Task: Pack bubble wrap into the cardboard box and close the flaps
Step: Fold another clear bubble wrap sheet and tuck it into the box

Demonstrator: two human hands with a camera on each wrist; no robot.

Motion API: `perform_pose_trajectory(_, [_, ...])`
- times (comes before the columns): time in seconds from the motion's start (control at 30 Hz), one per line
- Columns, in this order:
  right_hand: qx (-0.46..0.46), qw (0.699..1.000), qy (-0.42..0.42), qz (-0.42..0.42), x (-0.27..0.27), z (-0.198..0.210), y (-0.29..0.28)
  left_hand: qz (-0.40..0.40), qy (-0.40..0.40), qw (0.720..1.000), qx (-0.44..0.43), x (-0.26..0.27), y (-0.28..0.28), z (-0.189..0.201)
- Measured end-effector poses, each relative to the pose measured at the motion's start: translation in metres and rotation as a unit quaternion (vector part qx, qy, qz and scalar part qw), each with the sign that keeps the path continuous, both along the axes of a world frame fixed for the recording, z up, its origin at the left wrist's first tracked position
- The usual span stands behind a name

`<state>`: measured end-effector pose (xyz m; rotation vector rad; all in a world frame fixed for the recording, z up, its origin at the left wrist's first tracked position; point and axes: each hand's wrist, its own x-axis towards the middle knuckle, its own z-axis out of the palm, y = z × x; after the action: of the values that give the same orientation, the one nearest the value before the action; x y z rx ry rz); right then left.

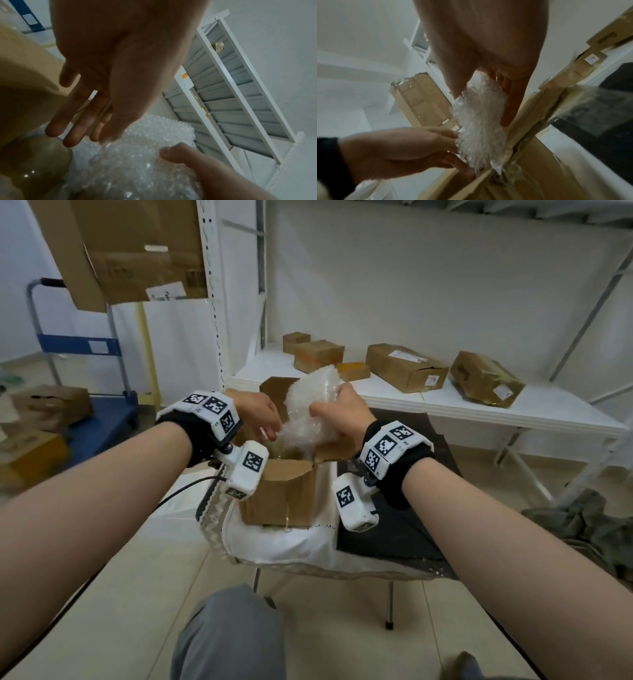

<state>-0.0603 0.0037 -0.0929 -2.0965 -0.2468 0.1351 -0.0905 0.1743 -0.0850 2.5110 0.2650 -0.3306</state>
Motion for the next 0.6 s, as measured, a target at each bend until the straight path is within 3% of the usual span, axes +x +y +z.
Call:
perform_pose_trajectory(0.13, [-0.110, 0.993, -0.044, 0.027, 0.007, -0.005, 0.014, -0.011, 0.008, 0.999, 0.043, 0.015, 0.000, -0.003])
perform_pose_trajectory(0.3, [-0.163, 0.980, -0.094, 0.065, 0.014, -0.008, 0.030, -0.102, 0.033, 0.990, 0.095, 0.018, -0.006, 0.000])
perform_pose_trajectory(0.37, [-0.164, 0.982, -0.059, 0.071, 0.015, -0.005, 0.033, -0.164, 0.086, 0.981, 0.049, 0.018, -0.005, 0.001])
perform_pose_trajectory(0.43, [-0.156, 0.984, -0.042, 0.078, 0.017, -0.003, 0.031, -0.241, 0.177, 0.954, -0.028, 0.019, -0.003, 0.000])
perform_pose_trajectory(0.47, [-0.147, 0.985, -0.043, 0.078, 0.020, -0.002, 0.029, -0.260, 0.182, 0.947, -0.048, 0.020, 0.000, -0.001])
perform_pose_trajectory(0.6, [-0.127, 0.987, -0.031, 0.093, 0.027, -0.005, 0.018, -0.144, 0.014, 0.987, -0.066, 0.032, 0.016, -0.006])
